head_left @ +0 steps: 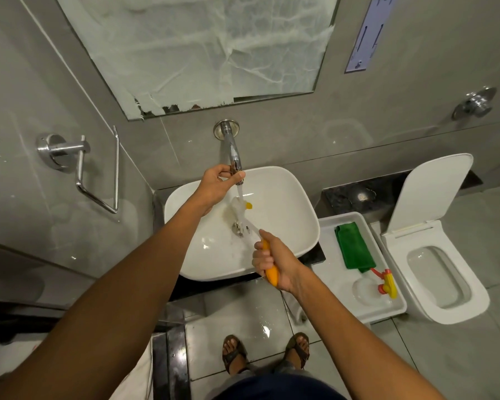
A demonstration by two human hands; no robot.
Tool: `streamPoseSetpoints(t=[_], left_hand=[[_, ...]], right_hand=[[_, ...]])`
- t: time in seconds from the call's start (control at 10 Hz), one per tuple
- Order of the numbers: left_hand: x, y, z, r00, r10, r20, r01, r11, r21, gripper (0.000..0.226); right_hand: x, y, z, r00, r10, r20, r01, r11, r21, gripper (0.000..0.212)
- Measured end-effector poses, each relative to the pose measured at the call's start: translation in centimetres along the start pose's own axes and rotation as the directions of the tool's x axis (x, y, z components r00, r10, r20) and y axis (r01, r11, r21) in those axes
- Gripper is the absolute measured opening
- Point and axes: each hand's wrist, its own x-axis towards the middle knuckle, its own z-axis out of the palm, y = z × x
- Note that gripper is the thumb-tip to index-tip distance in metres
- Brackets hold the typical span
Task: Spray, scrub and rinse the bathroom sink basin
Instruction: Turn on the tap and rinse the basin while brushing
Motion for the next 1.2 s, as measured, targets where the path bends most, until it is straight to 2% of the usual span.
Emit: streamPoseSetpoints(t=[0.1,0.2,0.3,0.4,0.5,0.6,0.8,0.9,1.1,1.2], left_hand=[[0.2,-0.3,0.2,1.0,-0.001,-0.019,0.001,1.0,0.005,0.039],[0.4,-0.5,0.4,0.998,-0.015,-0.059,0.018,0.999,0.044,0.044],[0.6,-0.6,0.5,0.996,-0.019,-0.087,0.026,0.997,0.079,0.043],[0.6,-0.6,0.7,0.989,-0.049,-0.137,0.072,0.983,0.167,0.044],[0.6,-0.7,1.3,0.983,-0.056,-0.176,0.088,0.98,0.178,0.049],[0.4,-0.7,2.2,0.965,-0.051,-0.256,0.096,0.981,0.168,0.048],[-0.2,0.2,5.1,0.865,0.115,-0.489,0.05,0.948,0.313,0.036],[-0.5,0.2,6.1,0.817,0.155,-0.555,0.059,0.935,0.349,0.036],[-0.9,-1.3,6.6,0.794,0.218,-0.567,-0.005,0.936,0.352,0.046],[-1.6,-2.4,6.7,0.812,0.183,-0.554,0.009,0.945,0.326,0.063]], right_hand=[[-0.8,-0.4,-0.6,0.938,0.151,0.313,-0.272,0.88,0.39,0.037],[-0.9,-0.4,-0.6,0.925,0.125,0.359,-0.277,0.867,0.413,0.035],[-0.4,-0.5,0.0,0.995,0.045,0.094,-0.058,0.987,0.149,0.037],[0.2,0.2,0.4,0.939,-0.302,-0.163,0.201,0.869,-0.451,0.036],[0.8,1.2,-0.1,0.799,-0.586,-0.138,0.209,0.484,-0.85,0.044],[1.6,1.8,-0.7,0.765,-0.634,-0.112,0.178,0.376,-0.91,0.052],[2.4,1.9,-1.1,0.728,-0.68,-0.087,0.174,0.306,-0.936,0.052],[2.6,1.7,-1.2,0.734,-0.675,-0.071,0.191,0.306,-0.933,0.047],[2.3,1.0,-2.6,0.731,-0.683,-0.009,0.25,0.28,-0.927,0.043],[1.3,-0.6,-4.5,0.685,-0.727,0.036,0.284,0.222,-0.933,0.043]])
